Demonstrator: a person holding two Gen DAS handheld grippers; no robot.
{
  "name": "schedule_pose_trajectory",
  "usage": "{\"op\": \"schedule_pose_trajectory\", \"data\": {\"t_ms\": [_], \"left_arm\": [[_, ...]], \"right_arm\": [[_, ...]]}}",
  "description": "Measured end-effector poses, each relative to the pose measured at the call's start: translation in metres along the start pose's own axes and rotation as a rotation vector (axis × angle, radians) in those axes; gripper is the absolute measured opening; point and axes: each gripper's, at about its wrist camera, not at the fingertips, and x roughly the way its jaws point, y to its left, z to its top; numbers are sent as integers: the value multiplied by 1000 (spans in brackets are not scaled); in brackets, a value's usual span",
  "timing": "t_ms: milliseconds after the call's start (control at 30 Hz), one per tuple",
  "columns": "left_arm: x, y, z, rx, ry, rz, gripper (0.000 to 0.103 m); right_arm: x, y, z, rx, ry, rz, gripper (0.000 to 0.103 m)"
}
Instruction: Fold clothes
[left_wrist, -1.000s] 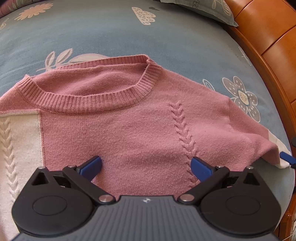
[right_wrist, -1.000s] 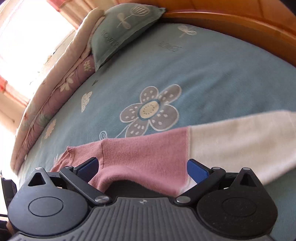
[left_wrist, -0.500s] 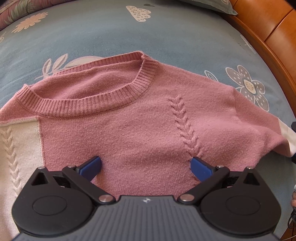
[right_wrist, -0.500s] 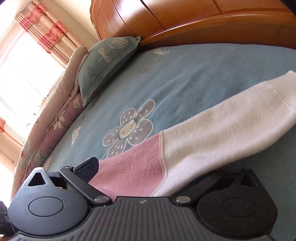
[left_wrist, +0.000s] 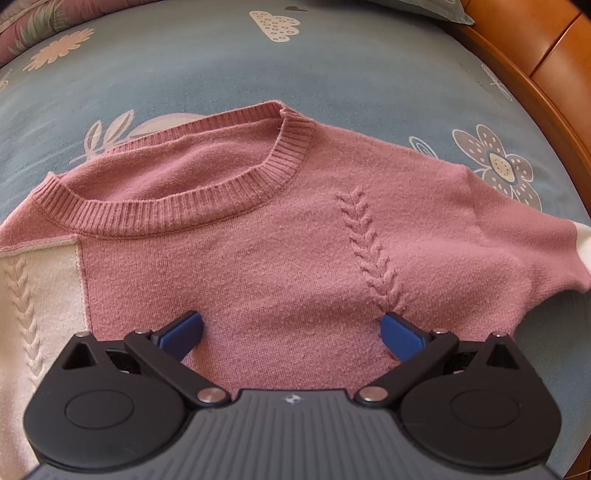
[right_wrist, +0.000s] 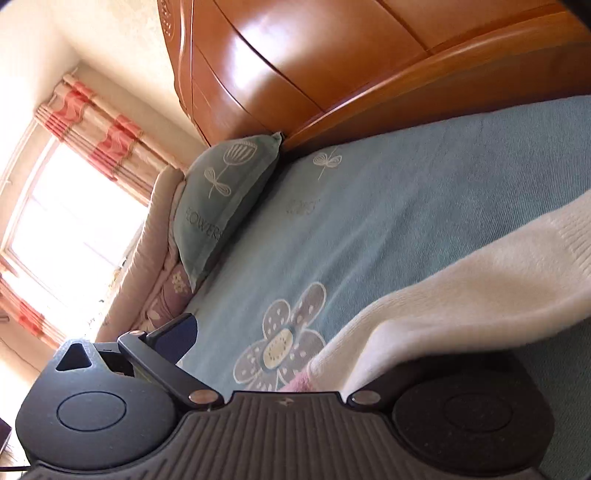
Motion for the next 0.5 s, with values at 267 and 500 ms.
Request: {"op": "schedule_pose_trajectory", "data": {"t_ms": [267,500], "left_arm": [[-3,4,-3,-22,2,-9,102],[-8,8,-5,-39,-3,-27,102]], "right_arm": [[-13,-8,63,-90,-100,-86,103],[-56,-11,69,-188,-149,-379,103]]}}
